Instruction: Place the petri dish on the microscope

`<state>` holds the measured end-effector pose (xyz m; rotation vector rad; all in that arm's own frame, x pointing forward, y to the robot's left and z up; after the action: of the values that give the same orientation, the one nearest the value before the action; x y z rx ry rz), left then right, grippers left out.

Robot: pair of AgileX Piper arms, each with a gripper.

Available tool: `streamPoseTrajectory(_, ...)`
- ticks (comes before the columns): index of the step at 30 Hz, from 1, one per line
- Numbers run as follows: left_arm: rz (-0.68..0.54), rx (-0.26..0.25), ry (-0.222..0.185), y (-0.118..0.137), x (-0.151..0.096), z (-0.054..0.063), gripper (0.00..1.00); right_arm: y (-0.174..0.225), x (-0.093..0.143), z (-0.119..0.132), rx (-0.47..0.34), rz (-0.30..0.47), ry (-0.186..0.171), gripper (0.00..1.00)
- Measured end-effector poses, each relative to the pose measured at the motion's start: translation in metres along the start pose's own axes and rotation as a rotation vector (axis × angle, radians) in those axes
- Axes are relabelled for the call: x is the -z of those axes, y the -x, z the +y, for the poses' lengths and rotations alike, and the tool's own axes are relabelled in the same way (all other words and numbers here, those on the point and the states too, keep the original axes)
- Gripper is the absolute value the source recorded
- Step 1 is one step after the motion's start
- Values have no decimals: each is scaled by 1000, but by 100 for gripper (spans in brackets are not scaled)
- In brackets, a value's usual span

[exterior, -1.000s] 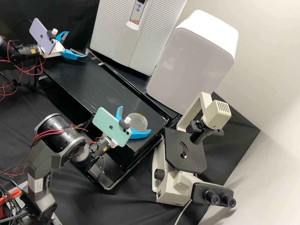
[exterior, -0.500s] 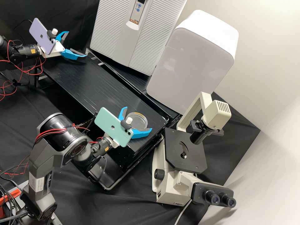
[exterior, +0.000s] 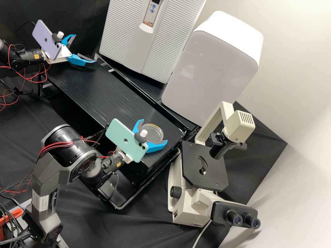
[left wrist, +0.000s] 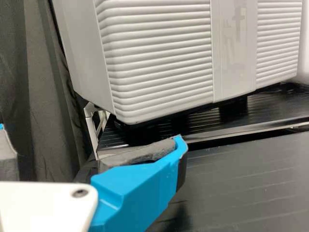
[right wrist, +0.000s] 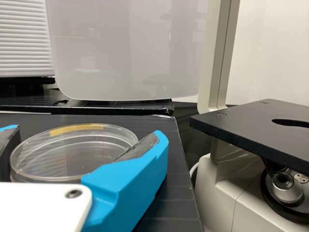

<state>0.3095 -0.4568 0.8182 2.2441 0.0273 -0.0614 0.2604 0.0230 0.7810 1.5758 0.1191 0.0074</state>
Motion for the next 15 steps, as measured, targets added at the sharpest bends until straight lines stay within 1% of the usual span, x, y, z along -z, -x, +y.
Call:
streamPoseTrajectory(9,0,0,0,0,0,0,100,0,-1,1,5,4,-4,0)
streamPoseTrajectory(12,0,0,0,0,0,0,100,0,-2,2,5,5,-21,0)
streamPoseTrajectory(15,0,0,0,0,0,0,100,1,-1,5,3,14,-27,0)
